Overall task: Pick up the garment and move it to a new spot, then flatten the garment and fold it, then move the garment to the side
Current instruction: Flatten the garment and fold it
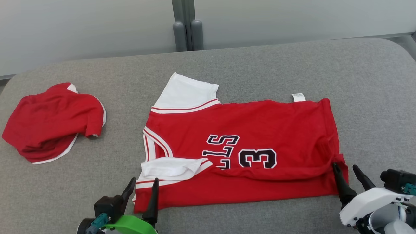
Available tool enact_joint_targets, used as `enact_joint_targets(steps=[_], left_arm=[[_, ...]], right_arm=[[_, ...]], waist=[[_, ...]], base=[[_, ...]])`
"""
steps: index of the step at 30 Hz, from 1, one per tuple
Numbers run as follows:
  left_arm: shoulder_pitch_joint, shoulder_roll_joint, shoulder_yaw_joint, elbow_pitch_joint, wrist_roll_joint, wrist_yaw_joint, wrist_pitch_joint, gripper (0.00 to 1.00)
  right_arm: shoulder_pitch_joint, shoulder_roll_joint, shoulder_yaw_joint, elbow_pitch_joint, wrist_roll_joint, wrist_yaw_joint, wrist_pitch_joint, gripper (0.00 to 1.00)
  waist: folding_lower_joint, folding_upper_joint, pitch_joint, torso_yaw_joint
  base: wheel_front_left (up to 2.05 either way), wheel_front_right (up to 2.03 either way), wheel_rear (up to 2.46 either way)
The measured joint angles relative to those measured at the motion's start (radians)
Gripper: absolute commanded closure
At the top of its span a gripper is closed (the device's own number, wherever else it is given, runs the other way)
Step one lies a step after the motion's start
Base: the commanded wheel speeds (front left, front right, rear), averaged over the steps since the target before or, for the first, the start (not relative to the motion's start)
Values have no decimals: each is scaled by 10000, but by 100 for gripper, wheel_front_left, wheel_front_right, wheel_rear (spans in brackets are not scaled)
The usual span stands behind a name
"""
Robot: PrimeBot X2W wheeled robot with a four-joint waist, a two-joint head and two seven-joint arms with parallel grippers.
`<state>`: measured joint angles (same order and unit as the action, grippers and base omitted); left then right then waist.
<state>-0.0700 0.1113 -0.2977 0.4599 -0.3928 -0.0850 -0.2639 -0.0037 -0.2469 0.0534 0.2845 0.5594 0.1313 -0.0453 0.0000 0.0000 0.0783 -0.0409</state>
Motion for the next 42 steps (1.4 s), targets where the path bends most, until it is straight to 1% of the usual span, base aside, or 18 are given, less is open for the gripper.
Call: enact_joint_targets(steps=[4,8,13,17,22,29,36,39,42], left_arm=[[-44,-29,144,-203,117,19,0,0],[-81,-54,395,-512,267,31,0,0],[19,-115,897,-1108,435,104,0,0],[319,-161,1407,-1718,732,150,0,0],[637,-199,2057,-2355,1047,163,0,0],[1031,-253,2840,-3009,1521,228,0,0],[1308,-288,3373,-3379,1860,232,0,0],[1390,-301,3475,-3452,2002,215,0,0],[1456,-305,3496,-3475,2119,105,0,0]], right_arm=[[-500,-10,-151,493,-226,0,71,0],[-915,-58,-215,1160,-347,0,-151,0],[-1069,-6,-186,1384,-374,2,-838,0],[-1031,8,-138,1285,-520,0,-1505,0],[-685,27,-56,711,-742,0,-1944,0],[49,205,-316,-723,-1373,0,-2121,0],[664,445,-642,-2176,-2173,2,-2173,0],[933,587,-686,-2537,-2389,0,-2173,0],[1120,640,-644,-2721,-2491,0,-2174,0]], waist=[[0,0,-20,32],[0,0,-48,117],[0,0,-143,174],[0,0,-308,145],[0,0,-556,72],[0,0,-833,-74],[0,0,-1023,-140],[0,0,-1072,-134],[0,0,-1091,-89]], base=[[0,0,0],[0,0,0],[0,0,0],[0,0,0],[0,0,0],[0,0,0],[0,0,0],[0,0,0],[0,0,0]])
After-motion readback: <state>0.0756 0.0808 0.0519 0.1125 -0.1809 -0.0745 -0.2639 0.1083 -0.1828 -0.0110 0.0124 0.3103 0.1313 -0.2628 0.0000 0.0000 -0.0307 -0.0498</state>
